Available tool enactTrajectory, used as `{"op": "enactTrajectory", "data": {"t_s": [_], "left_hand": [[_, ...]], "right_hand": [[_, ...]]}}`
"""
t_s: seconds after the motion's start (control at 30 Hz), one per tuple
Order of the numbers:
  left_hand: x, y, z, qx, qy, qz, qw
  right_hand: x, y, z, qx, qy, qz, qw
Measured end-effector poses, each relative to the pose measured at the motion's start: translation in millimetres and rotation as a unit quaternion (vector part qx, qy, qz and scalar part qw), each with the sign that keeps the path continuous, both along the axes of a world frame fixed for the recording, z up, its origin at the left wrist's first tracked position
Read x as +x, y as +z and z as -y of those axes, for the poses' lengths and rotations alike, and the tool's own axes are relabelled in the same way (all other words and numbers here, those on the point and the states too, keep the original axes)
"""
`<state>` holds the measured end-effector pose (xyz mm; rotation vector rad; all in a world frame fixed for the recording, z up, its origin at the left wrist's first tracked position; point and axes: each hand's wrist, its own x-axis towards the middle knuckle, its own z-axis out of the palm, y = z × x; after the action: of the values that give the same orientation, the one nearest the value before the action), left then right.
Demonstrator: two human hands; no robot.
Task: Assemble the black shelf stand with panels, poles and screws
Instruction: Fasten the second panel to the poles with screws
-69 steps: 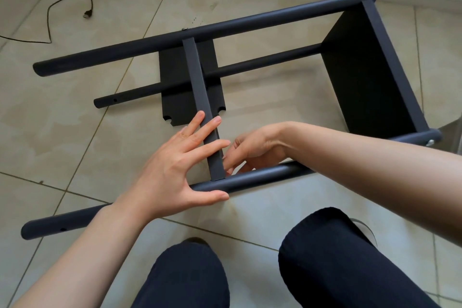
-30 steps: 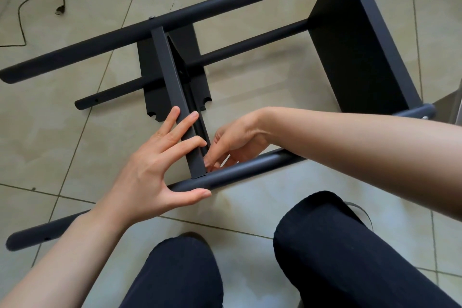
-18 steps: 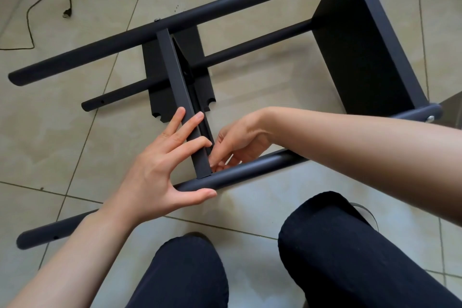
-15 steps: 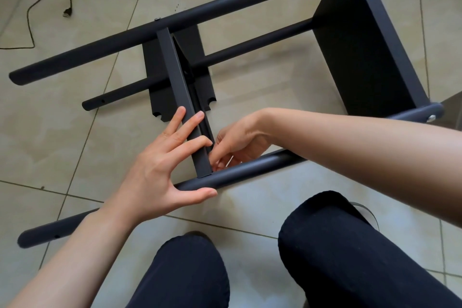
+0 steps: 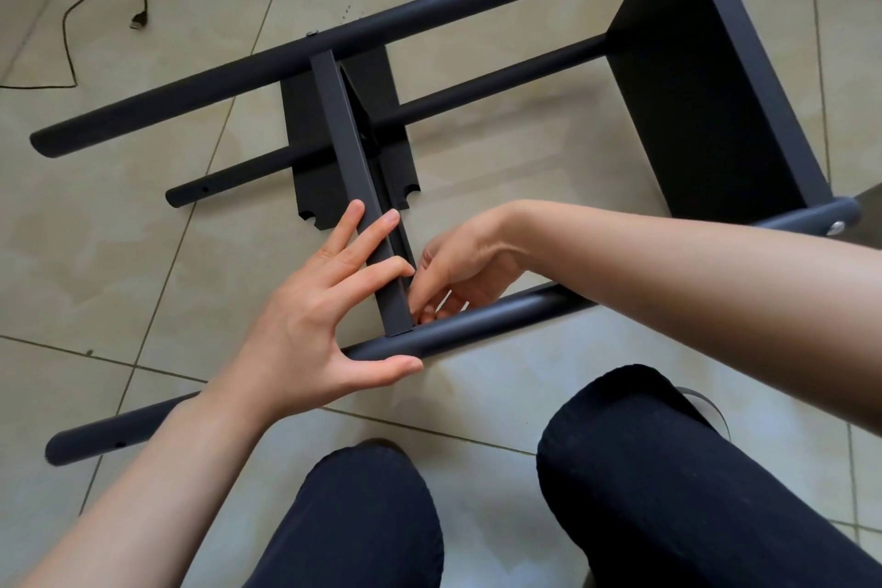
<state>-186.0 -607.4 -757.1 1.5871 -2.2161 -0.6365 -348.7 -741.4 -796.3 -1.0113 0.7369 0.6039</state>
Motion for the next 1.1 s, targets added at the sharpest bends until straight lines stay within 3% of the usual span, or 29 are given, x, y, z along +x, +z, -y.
{"op": "enactTrajectory", "data": {"t_s": [1.1], "left_hand": [[0.8, 0.1, 0.5, 0.002, -0.002, -0.007, 1.0]], "right_hand": [[-5.0, 3.9, 2.8, -0.026, 0.033, 0.017, 0.999]]}}
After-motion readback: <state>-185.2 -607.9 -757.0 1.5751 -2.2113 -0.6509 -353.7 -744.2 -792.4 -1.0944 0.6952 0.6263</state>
